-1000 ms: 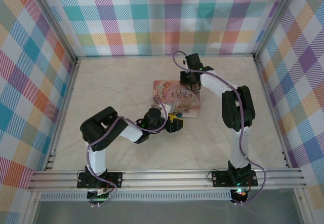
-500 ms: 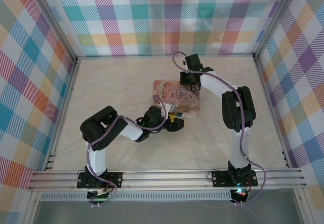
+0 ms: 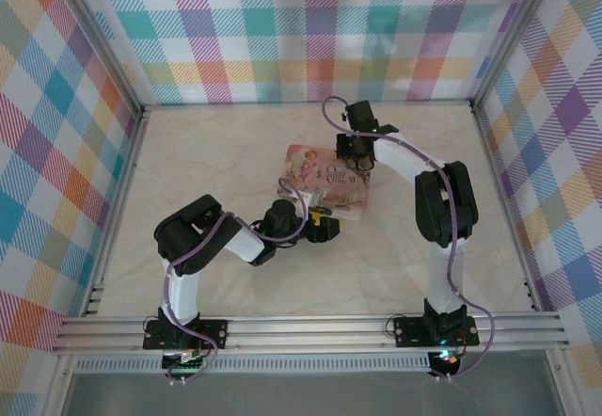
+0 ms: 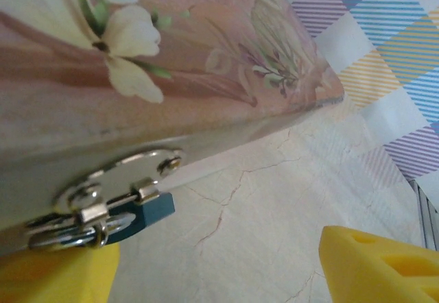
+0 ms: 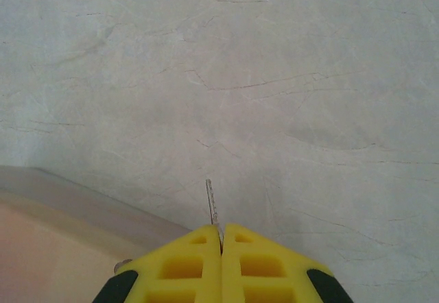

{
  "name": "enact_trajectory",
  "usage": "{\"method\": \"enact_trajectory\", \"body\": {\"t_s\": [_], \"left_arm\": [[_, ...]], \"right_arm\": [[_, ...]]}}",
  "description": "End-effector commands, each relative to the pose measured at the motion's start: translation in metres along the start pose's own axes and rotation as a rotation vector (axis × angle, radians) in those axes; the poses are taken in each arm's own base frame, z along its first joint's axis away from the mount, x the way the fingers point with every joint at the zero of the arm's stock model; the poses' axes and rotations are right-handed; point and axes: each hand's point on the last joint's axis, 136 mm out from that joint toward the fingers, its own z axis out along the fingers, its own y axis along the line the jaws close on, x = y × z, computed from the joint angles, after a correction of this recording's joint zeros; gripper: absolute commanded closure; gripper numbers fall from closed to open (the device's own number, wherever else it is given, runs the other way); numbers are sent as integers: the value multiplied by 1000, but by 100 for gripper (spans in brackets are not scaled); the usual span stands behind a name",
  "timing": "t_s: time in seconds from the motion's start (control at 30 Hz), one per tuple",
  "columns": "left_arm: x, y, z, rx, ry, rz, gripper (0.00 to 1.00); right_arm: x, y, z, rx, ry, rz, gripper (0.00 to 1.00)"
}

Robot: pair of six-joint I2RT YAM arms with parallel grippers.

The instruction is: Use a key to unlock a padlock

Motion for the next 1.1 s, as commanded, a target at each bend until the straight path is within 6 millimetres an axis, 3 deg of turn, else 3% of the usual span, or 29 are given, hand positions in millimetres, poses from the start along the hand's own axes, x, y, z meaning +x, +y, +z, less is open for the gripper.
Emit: {"method": "enact_trajectory", "body": {"t_s": [0.0,0.37,0.5,0.77,0.9,1.07], "left_arm": [[-37,29,-20,-108,-131,1,22],[-32,33,-52,-151,-118,-2,20],[-33,36,-56,-173,-112,10,17],[-34,38,-32,-131,-77,7,17],[-29,26,-20,-44,-36,18,21],[-28,19,-20,14,-29,28,26]], "right_arm": [[41,14,-9,-31,139,-26,100],[39,16,-6,-35,143,-15,100],[41,18,-5,-44,144,-11,100],[42,20,-2,-53,146,-14,100],[44,20,-2,-50,149,-19,100],[45,20,-3,-49,149,-23,100]]}}
